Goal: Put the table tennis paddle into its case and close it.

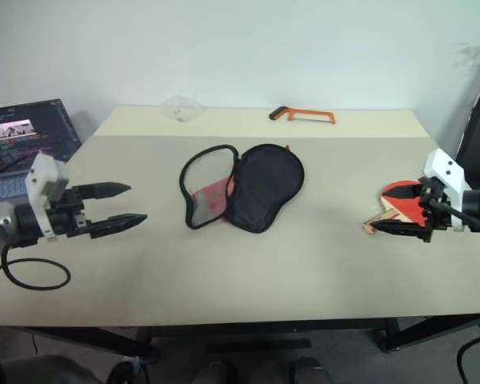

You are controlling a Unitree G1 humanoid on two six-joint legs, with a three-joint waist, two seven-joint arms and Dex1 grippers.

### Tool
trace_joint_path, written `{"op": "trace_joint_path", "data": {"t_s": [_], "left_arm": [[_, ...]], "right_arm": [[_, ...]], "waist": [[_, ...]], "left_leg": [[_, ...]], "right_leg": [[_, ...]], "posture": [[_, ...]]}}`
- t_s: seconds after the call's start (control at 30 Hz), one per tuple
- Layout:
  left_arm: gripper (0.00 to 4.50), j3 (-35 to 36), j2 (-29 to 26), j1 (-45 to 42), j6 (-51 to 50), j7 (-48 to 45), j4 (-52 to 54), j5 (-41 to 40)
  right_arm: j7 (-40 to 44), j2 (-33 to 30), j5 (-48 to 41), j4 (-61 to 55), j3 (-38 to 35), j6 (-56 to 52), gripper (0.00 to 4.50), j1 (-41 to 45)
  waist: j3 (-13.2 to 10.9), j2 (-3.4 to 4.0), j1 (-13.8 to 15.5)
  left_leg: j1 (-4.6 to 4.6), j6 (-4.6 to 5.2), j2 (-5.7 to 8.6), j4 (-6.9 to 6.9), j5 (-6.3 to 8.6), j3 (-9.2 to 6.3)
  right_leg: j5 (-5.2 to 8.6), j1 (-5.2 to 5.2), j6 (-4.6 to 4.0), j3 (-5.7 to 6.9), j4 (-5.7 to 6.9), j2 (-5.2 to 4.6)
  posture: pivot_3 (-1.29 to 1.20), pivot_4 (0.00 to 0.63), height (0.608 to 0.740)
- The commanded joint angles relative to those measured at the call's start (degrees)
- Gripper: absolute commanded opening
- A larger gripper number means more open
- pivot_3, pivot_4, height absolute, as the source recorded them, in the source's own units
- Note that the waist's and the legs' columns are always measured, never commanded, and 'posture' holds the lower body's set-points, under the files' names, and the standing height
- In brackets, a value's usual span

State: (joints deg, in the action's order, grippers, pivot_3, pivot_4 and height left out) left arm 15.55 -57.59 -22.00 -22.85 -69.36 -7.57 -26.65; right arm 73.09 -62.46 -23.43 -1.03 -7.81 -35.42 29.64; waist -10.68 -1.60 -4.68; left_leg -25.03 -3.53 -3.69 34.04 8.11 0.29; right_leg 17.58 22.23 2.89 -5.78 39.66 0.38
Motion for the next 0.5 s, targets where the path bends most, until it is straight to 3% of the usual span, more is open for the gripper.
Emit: {"op": "trace_joint_path", "data": {"t_s": [0.03,0.33,0.5], "left_arm": [[4.5,1.2,-0.6,-0.6,0.9,0.1,0.5,-0.2],[4.5,-0.3,1.2,-2.4,-0.7,4.5,-0.5,1.5],[4.5,-3.9,6.0,-8.1,-1.5,15.4,-7.2,7.5]], "right_arm": [[-0.6,-0.6,-1.2,-2.0,-1.2,-0.3,4.46,1.0],[-2.5,2.2,-0.7,-0.4,-0.1,1.4,4.46,2.6],[-3.4,3.2,-0.9,-1.5,0.4,1.4,4.46,2.3]], "waist": [[0.0,0.0,0.0],[0.0,0.0,0.0],[0.0,-0.01,0.2]], "left_leg": [[0.0,0.0,0.0,0.0,0.0,-0.01],[0.0,0.0,0.01,0.01,0.0,-0.02],[0.0,0.0,0.02,0.05,-0.01,-0.04]], "right_leg": [[0.0,0.0,0.0,0.01,0.0,0.0],[0.01,0.0,0.01,0.01,0.05,0.0],[0.01,-0.02,0.02,0.03,0.08,0.01]], "posture": [[0.0,0.15,0.74],[0.0,0.15,0.74],[0.0,0.15,0.74]]}}
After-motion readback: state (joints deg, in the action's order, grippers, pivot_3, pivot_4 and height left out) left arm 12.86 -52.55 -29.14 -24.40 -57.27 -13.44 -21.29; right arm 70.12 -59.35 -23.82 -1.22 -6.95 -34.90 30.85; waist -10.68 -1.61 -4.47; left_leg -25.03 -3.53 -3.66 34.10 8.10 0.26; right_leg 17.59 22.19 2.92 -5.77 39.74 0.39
